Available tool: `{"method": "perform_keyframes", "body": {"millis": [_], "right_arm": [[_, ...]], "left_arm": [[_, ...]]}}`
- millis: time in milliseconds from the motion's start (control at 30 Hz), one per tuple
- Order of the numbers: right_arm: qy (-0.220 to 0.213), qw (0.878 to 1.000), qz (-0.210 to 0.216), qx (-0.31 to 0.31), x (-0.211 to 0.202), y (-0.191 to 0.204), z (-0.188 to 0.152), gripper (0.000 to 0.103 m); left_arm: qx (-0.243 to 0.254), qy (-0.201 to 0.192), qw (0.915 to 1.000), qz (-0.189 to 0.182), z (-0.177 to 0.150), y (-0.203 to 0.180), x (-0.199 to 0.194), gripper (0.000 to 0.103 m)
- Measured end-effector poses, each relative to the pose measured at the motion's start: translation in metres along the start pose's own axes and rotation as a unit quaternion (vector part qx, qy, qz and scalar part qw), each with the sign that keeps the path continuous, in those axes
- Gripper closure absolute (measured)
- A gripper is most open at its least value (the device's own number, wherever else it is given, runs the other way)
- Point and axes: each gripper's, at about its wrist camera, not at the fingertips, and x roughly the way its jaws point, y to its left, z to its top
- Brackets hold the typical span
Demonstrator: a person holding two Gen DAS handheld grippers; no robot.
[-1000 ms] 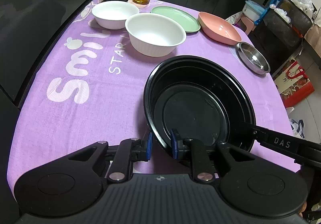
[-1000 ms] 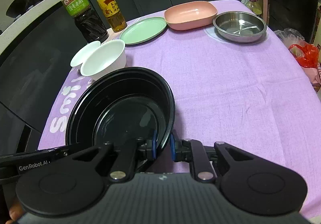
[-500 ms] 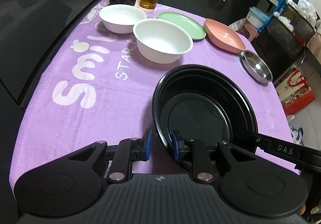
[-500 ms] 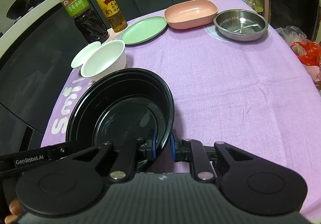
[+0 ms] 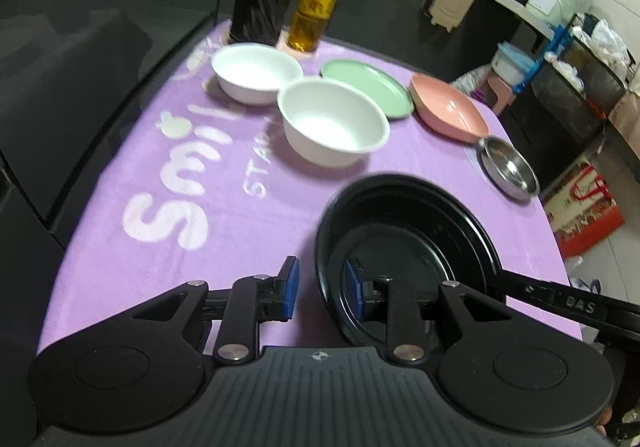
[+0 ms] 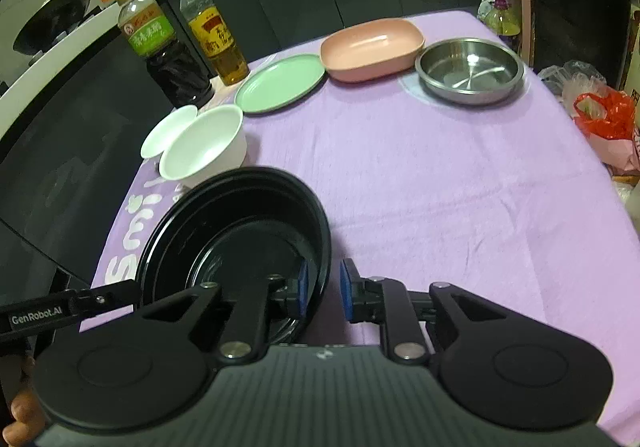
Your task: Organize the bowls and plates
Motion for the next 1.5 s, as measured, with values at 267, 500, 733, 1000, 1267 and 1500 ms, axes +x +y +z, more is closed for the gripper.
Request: {"method": "perform_keyframes", "body": {"millis": [267,500,733,1000,1267,1500], "right_arm": [[-0.019,1.000,-0.003,-0.002,-0.002,-0.004,0.013,0.066],[-0.014,1.000,-0.008,-0.021,0.010,0.001,0.027,0.066],[-0.001,0.999,-0.002,-0.034,0.028,0.009,0.044,0.066],[0.012,0.999,0.004,-0.042,0.050,0.022,0.068,0.066],[0.030,0.997,0.024,-0.062,0.075,0.036,0.094,0.066],[0.054,0.994,0.052,-0.075,0.101,0.058,0.106,0.066]], "left_arm": [[-0.022,-0.033,0.9986,0.035,0.019,0.011,0.003,0.066],[-0.037,-0.029,0.9979,0.043,0.034,0.016,0.017,0.065],[-0.041,-0.018,0.9979,0.047,0.052,0.017,0.038,0.065],[-0.043,-0.007,0.9980,0.045,0.073,0.016,0.063,0.065],[-0.061,-0.005,0.9965,0.056,0.093,0.023,0.085,0.065],[-0.070,0.008,0.9960,0.056,0.105,0.028,0.105,0.065]]}}
